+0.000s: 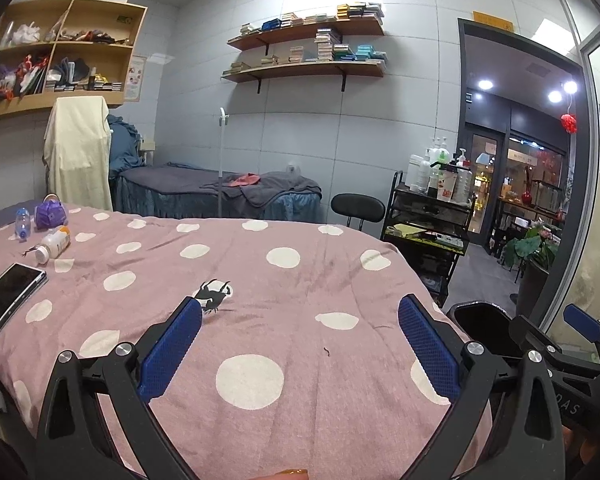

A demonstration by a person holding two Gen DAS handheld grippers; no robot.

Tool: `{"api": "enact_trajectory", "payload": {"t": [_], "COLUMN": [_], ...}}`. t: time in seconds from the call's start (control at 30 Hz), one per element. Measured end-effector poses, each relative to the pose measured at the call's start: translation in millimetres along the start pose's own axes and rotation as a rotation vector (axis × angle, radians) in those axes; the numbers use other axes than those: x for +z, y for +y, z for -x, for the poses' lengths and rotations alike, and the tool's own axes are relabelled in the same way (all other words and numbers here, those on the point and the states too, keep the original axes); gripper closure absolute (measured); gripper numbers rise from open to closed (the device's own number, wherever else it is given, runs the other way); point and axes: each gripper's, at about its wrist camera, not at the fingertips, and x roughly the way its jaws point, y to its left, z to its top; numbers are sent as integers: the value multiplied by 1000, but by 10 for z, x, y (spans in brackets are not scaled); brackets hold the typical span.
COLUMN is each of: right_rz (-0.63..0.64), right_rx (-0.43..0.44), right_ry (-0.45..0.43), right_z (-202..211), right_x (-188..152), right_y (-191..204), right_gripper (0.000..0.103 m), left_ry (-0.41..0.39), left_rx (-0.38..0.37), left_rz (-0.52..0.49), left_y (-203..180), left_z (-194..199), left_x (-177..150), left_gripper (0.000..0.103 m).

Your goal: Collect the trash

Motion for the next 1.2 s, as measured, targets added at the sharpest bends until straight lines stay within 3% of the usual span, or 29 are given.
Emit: {"api": "enact_trajectory", "payload": {"t": [1.2], "right_rz": [-2], "right_rx": [31], "right_ry": [20], "right_z": [-32], "right_x": [-63], "right_y": [8], "right_gripper": [6], "left_ry": [-11], "left_rx": [11], "left_rz": [-12], "left_y": [2], "left_z": [79], "left_x": [8], "left_gripper": [6]}}
